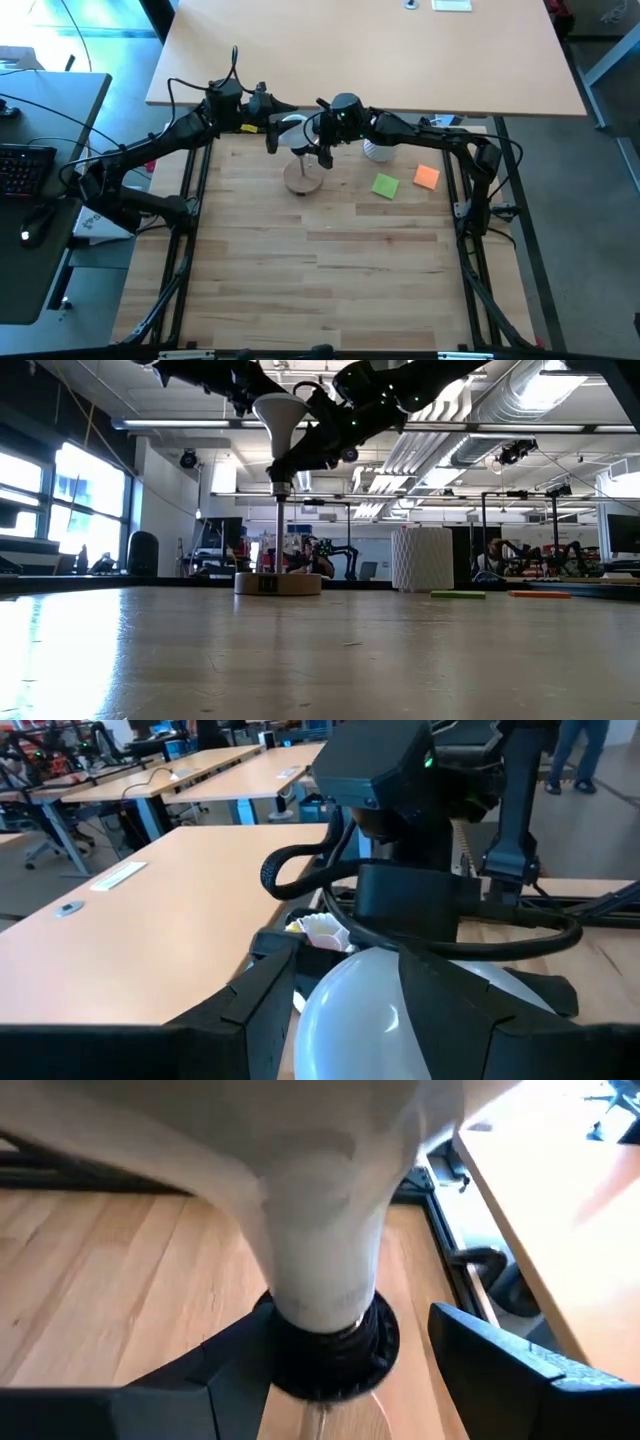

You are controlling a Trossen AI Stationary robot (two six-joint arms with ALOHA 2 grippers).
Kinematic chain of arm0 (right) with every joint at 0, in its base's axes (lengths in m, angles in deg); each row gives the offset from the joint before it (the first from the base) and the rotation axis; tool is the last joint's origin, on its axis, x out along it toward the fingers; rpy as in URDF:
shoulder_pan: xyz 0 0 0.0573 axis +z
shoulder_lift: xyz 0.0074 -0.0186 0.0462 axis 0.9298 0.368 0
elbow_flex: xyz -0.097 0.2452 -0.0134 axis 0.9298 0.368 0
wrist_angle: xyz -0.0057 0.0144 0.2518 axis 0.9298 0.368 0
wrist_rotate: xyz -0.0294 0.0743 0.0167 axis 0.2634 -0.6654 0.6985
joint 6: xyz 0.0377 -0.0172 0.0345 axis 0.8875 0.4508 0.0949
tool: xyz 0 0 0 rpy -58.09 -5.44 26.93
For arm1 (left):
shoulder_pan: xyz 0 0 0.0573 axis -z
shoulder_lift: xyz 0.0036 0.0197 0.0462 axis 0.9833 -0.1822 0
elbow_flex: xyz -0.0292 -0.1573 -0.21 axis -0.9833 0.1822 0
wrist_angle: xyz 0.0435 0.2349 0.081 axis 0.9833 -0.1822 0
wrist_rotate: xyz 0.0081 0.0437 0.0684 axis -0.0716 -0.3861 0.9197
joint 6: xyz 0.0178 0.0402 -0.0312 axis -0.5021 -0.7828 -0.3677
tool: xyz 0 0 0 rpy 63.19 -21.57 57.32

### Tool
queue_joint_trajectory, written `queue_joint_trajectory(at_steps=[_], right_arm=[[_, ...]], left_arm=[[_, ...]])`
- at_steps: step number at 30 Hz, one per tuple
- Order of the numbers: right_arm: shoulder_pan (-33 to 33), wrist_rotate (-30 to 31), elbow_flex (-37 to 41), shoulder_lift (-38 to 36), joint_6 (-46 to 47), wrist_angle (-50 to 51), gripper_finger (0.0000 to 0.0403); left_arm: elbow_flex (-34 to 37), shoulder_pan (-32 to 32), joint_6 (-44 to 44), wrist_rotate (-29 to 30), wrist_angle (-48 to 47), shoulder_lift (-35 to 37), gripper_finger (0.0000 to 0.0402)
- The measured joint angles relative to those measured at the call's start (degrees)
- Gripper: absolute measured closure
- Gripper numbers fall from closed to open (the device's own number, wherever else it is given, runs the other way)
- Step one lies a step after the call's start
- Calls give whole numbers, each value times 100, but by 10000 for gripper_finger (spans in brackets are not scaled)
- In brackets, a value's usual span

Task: Screw lightbulb
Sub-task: Insert the lightbulb into the lamp socket

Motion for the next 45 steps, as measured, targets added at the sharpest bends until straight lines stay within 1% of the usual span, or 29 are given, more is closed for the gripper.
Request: queue_joint_trajectory(at_steps=[3, 6, 13, 20, 28, 33, 34, 36, 39, 41, 43, 45], right_arm=[[1, 55, 1, -85, -44, 134, 148], [1, 297, -1, -113, -194, 394, 148], [-80, 416, -14, -184, -235, 631, 148], [-217, 546, -14, -415, -246, 762, 148], [-345, 958, -21, -927, -278, 1342, 148], [-475, 1004, -17, -1300, -277, 1838, 148], [-501, 1002, 64, -1388, -242, 1799, 148], [-538, 998, 489, -1626, -127, 1510, 148], [-540, 1003, 1589, -2046, 207, 509, 148], [-463, 1000, 2457, -2321, 500, -386, 148], [-358, 980, 3270, -2536, 857, -1490, 148], [-230, 969, 3929, -2589, 1286, -2539, 148]], left_arm=[[0, 4, 8, -4, -7, 0, 227], [0, 0, 16, 0, -6, 0, 227], [-1, 0, 41, 0, -20, 0, 227], [-2, 0, 45, 1, -32, 0, 227], [-2, 2, 79, 2, -33, 0, 227], [-2, 0, 90, 3, -33, 0, 227], [-2, 2, 90, 4, -35, 0, 227], [-2, 2, 92, 4, -33, 0, 227], [-2, 3, 92, 4, -33, 0, 227], [-2, 4, 91, 4, -31, 0, 227], [-2, 4, 93, 5, -25, 0, 227], [-2, 4, 93, 7, -24, 0, 227]])
